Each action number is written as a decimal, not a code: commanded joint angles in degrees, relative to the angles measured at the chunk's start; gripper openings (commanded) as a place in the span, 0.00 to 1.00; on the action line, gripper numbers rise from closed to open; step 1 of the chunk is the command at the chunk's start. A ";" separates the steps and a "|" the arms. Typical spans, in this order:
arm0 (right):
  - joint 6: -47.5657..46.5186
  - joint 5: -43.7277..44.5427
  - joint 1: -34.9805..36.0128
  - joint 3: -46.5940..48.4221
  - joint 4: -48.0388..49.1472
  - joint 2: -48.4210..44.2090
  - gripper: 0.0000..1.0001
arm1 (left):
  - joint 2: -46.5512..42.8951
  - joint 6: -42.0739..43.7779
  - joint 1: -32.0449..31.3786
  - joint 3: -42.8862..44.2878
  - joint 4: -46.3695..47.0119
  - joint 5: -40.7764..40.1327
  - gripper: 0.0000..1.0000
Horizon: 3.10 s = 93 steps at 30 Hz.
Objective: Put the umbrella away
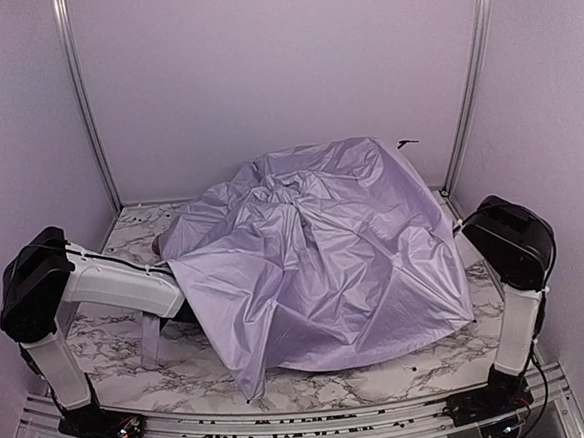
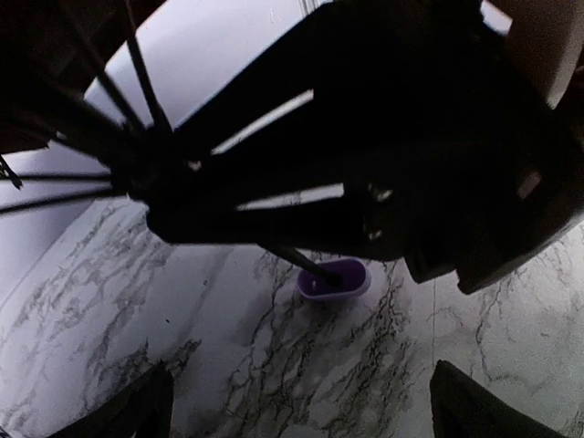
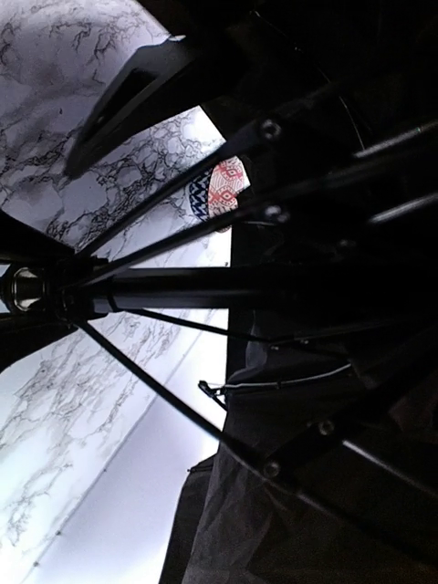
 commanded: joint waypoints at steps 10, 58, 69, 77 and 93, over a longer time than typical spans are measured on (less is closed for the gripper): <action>10.73 -5.48 -7.37 13.44 -12.40 -13.08 0.00 | -5.67 8.46 -5.19 4.77 -9.31 -2.98 0.99; -19.39 -19.50 -28.29 55.34 -85.98 -26.74 0.00 | -21.01 -3.36 7.73 -15.51 6.86 16.74 0.96; -22.67 -25.42 -28.20 55.19 -89.41 -26.81 0.00 | -25.20 2.50 4.86 -15.48 7.17 15.33 0.86; -20.35 -28.49 -28.12 55.64 -87.73 -27.19 0.00 | -11.18 0.99 4.26 -9.85 10.02 17.45 0.86; -20.64 -26.68 -28.11 55.65 -88.01 -26.11 0.00 | -1.45 -3.96 2.66 -9.27 24.51 28.54 0.70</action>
